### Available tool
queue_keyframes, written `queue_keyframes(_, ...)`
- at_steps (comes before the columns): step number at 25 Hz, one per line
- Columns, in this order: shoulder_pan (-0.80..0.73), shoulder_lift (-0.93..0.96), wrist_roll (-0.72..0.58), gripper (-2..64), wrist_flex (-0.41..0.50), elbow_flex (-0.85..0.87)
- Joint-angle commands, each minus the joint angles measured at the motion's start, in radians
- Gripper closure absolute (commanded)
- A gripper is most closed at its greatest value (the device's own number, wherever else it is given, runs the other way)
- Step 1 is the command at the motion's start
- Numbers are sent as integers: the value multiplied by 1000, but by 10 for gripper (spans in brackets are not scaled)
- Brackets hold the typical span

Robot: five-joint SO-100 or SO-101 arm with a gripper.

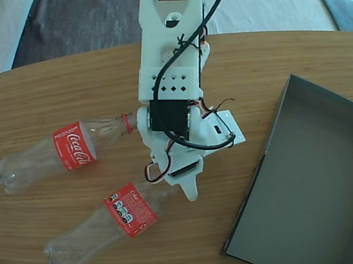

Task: Grasp the bottles and put them in the box.

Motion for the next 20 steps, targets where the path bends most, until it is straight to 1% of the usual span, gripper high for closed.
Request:
queue_keyframes(1, -6, 0, -31, 169, -9, -55)
queue_keyframes(9, -6, -12, -143, 169, -9, -55)
queue_keyframes(15, -6, -14, -144, 169, -11, -54)
queue_keyframes(17, 2, -14, -141, 169, -32, -43)
queue_keyframes(20, 6, -14, -141, 169, -37, -41)
